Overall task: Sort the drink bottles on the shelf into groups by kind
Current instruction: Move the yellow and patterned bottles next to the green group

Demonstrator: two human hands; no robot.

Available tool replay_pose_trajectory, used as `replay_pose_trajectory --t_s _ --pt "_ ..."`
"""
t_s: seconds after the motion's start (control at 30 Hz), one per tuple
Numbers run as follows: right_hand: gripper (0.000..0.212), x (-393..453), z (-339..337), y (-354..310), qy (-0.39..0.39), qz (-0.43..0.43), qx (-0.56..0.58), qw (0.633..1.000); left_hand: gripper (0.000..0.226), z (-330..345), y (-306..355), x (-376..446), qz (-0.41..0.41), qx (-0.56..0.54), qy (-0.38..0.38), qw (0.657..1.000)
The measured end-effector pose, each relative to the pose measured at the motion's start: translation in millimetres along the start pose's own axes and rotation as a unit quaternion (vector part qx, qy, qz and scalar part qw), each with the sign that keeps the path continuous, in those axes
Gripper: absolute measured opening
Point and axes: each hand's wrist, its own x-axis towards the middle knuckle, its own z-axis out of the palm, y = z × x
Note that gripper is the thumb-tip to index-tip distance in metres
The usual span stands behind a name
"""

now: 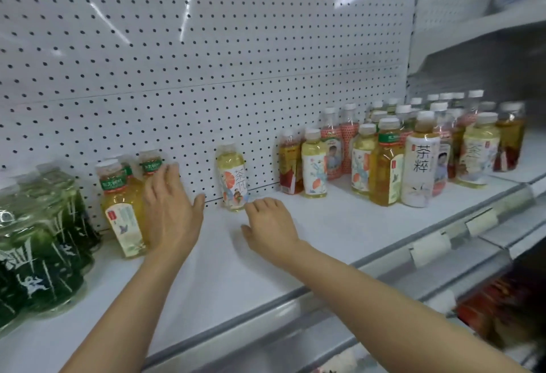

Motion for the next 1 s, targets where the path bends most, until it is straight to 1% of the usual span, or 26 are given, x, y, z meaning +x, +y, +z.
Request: replay_pose_trajectory --t_s 0.2,0.37,0.47,0.57,0.67,0.77,1.0 --pt "0.037 -62 -56 99 0.005 0.048 -0.021 0.999 0.066 39 117 -25 0.024 -0.063 -0.058 0.996" --pt "0.032 -109 -85 174 -0.002 0.080 -0.059 0.995 0.060 77 211 -47 0.051 -0.116 -0.115 0.985" --pt "0.028 -135 -96 214 -0.006 0.112 -0.079 0.991 0.062 95 261 -60 0.047 -0.154 -0.147 0.976" --pt "0.028 -153 -108 251 -0.008 0.140 -0.090 0.986 0.062 107 303 -66 0.031 -0.219 -0.185 0.957" --pt "0.029 -164 -116 280 0.011 0.163 -0.092 0.982 0.064 119 335 -58 -0.021 -0.297 -0.218 0.929" --pt "0.027 -172 -119 304 0.024 0.189 -0.090 0.978 0.070 132 356 -47 -0.071 -0.341 -0.231 0.909" --pt "0.024 -179 -122 351 0.040 0.240 -0.121 0.962 0.079 164 360 -31 -0.119 -0.360 -0.226 0.897"
